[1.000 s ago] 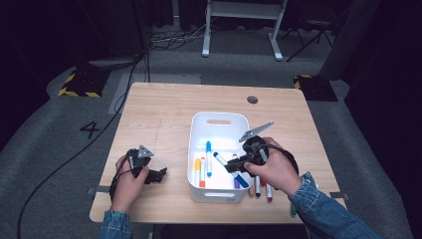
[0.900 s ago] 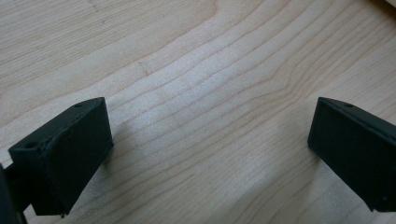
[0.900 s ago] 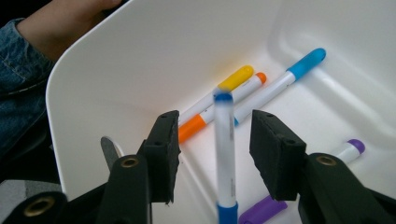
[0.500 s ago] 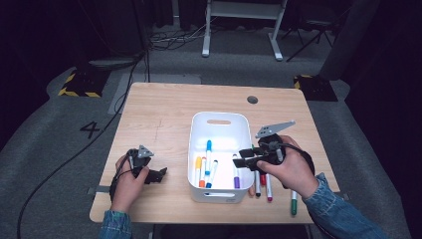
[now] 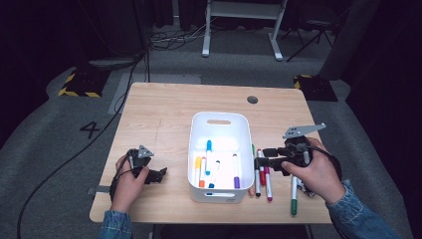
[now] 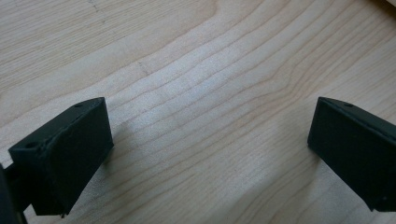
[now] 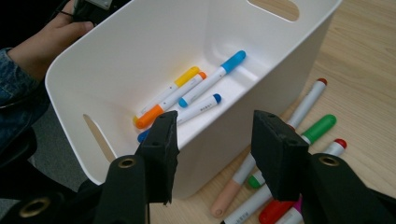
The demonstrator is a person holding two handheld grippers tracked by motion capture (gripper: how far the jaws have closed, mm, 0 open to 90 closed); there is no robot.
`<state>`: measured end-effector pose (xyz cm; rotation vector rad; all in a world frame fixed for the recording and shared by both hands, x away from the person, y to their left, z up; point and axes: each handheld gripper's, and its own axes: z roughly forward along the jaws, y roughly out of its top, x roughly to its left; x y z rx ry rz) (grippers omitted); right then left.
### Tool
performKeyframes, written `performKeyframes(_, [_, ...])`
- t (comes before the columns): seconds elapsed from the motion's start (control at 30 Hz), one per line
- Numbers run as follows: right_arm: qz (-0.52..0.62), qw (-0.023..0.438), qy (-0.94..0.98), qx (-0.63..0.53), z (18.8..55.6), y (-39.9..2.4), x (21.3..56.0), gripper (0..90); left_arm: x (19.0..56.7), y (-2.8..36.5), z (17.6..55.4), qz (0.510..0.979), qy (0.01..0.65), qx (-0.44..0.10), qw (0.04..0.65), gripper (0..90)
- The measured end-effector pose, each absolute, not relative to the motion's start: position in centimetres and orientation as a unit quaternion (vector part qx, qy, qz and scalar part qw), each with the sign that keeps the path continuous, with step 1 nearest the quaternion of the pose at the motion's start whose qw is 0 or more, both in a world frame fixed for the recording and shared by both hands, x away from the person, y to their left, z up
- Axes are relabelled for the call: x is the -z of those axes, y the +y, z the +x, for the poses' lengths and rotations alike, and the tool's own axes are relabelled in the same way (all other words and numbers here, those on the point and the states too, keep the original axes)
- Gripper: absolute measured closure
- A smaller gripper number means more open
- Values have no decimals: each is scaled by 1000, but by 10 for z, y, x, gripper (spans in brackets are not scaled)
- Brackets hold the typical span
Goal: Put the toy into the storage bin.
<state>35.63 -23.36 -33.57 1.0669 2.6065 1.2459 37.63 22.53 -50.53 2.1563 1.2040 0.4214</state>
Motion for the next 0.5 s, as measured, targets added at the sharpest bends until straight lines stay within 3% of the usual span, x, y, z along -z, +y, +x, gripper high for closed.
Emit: performKeyframes(0.5, [392,40,839,-377,338,-279,350,527,505,225,376,817,457,-160,313,1])
